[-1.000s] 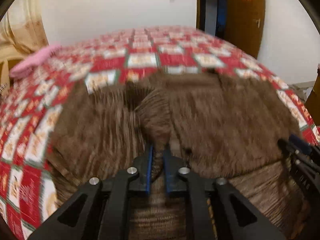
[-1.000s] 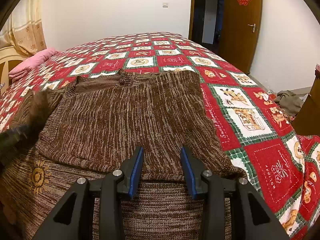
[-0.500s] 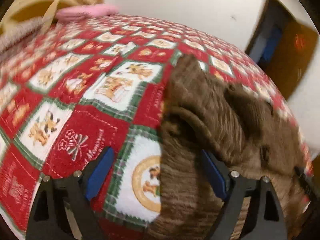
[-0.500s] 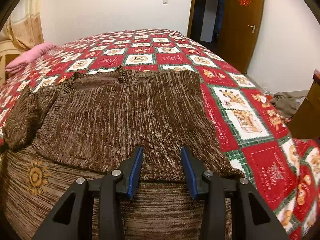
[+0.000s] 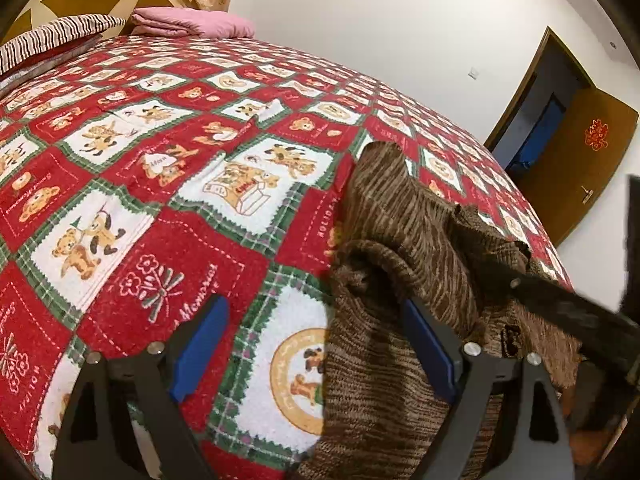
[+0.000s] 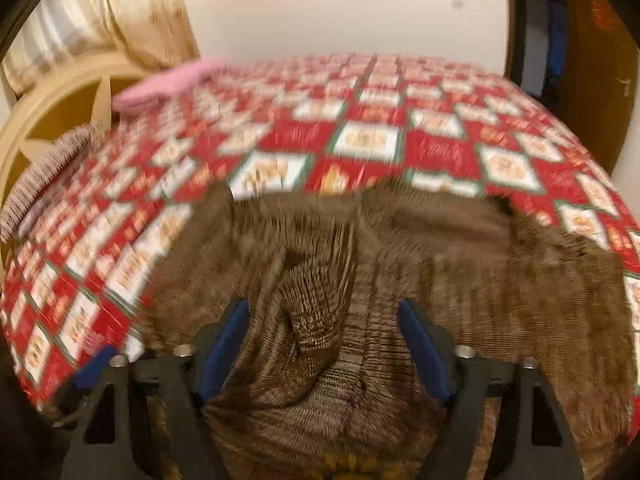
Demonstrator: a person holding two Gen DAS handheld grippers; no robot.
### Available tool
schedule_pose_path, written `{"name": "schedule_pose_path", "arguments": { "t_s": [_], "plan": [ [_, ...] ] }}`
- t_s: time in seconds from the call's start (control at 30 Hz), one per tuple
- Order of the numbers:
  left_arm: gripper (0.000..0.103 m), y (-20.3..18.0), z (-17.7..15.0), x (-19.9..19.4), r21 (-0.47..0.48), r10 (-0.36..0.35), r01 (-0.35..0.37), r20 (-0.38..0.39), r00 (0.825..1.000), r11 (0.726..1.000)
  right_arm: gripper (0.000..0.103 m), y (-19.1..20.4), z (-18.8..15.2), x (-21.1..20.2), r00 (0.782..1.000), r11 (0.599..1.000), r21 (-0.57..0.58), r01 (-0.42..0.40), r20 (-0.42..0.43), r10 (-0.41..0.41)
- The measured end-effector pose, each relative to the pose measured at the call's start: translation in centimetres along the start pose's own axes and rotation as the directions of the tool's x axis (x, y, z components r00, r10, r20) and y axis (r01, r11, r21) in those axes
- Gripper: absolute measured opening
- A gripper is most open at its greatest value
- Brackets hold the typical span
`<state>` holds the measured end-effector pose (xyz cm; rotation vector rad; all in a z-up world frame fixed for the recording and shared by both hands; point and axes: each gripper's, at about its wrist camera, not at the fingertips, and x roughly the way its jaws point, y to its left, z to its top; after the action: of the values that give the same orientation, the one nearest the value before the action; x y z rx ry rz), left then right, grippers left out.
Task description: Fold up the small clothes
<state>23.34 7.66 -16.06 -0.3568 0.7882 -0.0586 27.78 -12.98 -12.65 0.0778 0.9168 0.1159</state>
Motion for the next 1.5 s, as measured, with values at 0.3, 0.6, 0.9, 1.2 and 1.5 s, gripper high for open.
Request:
{"name": "schedule_pose_path", "arguments": {
  "t_s": [0.3,0.6,0.9,1.2,1.5],
  "plan": [
    [0.090,-0.7,0.0,0.4,0.035,0.061,-0.061,-0.010,0.998,0.998,0.013,-6.4,-1.7,-6.1,0.978,0.981,0.179,-0.070,0.207,0.032],
    [0.088,-0.8,-0.1,0.4,0.041,0.083,-0.082,-0.007,0.997,0.996,0.067,-12.2,-4.4,-7.5,0.981,0.927,0.369,-0.068,0.195,-0.005],
    [0.088,-0.2,-0.1,-0.4,0.020,0.029,-0.029,-0.004,1.000,0.999,0.035,-6.1,0.1,-5.2,0.987,0.989,0.143,-0.050,0.158,0.027],
    [0.092,-3.1,2.7,-3.8,0.145,0.090,-0.097,0.059,0.994,0.985,0.035,-1.0,-0.5,-0.1,0.997,0.997,-0.015,-0.070,0.034,0.070],
    [0.090,-4.2,1.7,2.7,0.292,0.242,-0.210,-0.080,0.967,0.933,0.035,-2.9,-5.7,-3.6,0.988,0.987,0.049,-0.150,-0.016,0.151]
  ]
}}
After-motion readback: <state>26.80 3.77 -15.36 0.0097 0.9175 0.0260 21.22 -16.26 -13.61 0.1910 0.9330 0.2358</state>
